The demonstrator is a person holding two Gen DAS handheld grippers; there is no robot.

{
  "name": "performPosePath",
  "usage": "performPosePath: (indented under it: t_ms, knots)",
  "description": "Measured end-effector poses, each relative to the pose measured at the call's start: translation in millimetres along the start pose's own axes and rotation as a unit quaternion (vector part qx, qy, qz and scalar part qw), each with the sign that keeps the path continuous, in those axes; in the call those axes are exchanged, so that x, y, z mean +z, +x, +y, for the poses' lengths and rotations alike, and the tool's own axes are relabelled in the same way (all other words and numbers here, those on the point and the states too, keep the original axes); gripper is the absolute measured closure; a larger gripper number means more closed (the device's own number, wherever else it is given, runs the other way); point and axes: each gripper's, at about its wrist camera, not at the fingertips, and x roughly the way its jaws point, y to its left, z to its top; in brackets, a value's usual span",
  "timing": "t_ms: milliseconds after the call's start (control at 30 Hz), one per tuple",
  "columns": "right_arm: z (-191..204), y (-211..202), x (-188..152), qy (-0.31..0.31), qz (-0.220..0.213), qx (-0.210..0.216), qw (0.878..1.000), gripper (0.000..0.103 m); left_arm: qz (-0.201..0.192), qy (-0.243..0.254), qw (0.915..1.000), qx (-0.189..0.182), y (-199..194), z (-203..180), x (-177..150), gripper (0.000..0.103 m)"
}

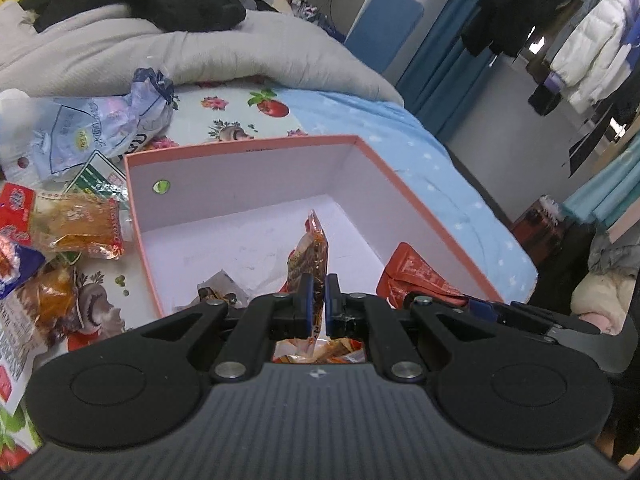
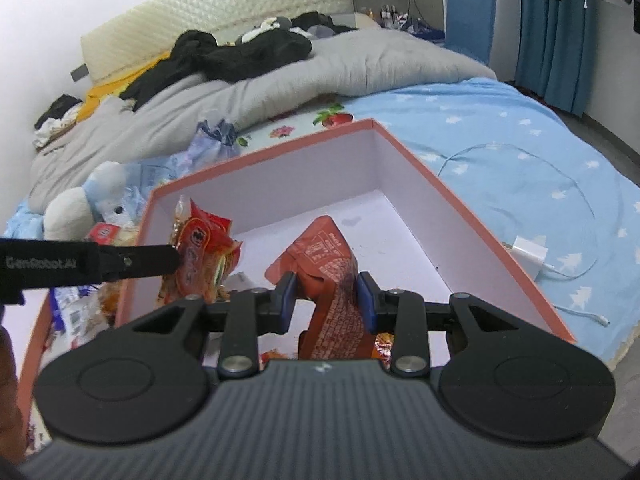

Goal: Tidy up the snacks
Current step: 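Open both tools to drop the snacks into the box, then withdraw both tools from the box back toward the snack pile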

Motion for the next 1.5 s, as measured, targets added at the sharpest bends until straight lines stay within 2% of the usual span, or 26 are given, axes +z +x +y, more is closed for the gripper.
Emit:
performPosePath:
  t_ms: [267, 300, 333, 367, 400, 433, 500, 833, 1167, 1500]
  knots:
    - [-8, 13, -3, 0.018, 0.015, 0.001, 1.000, 0.064, 0.013, 0.018, 0.9996, 0.020, 16, 1, 5, 0.096]
    - [-7, 11, -4, 0.017, 0.016, -0.002, 1.000, 0.061, 0.012, 0.017, 0.9996, 0.020, 15, 2, 5, 0.096]
    - [-7, 10, -4, 0.017, 0.016, -0.006, 1.000, 0.053, 0.012, 0.015, 0.9996, 0.020, 13, 3, 5, 0.091]
    - [-6, 8, -4, 0.018, 0.013, -0.011, 1.000, 0.048, 0.011, 0.013, 0.9996, 0.020, 11, 4, 5, 0.088]
    - [-5, 3, -5, 0.020, 0.009, -0.014, 1.000, 0.043, 0.008, 0.013, 0.9997, 0.020, 6, 3, 3, 0.080]
    - [-5, 1, -5, 0.022, 0.006, -0.013, 1.000, 0.043, 0.004, 0.014, 0.9997, 0.021, 1, 3, 2, 0.077]
    - [-4, -7, -6, 0.026, 0.000, -0.009, 1.000, 0.043, -0.004, 0.017, 0.9996, 0.023, -11, 1, 0, 0.074]
    - [21, -69, -18, 0.025, -0.043, 0.014, 0.999, 0.043, -0.045, 0.019, 0.9985, 0.025, -93, -7, -21, 0.074]
    - [49, -122, -41, 0.012, -0.072, 0.043, 0.996, 0.043, -0.085, 0.011, 0.9957, 0.036, -175, -11, -61, 0.074]
    - [71, -154, -69, -0.011, -0.084, 0.069, 0.994, 0.043, -0.101, -0.001, 0.9939, 0.044, -228, -8, -105, 0.074]
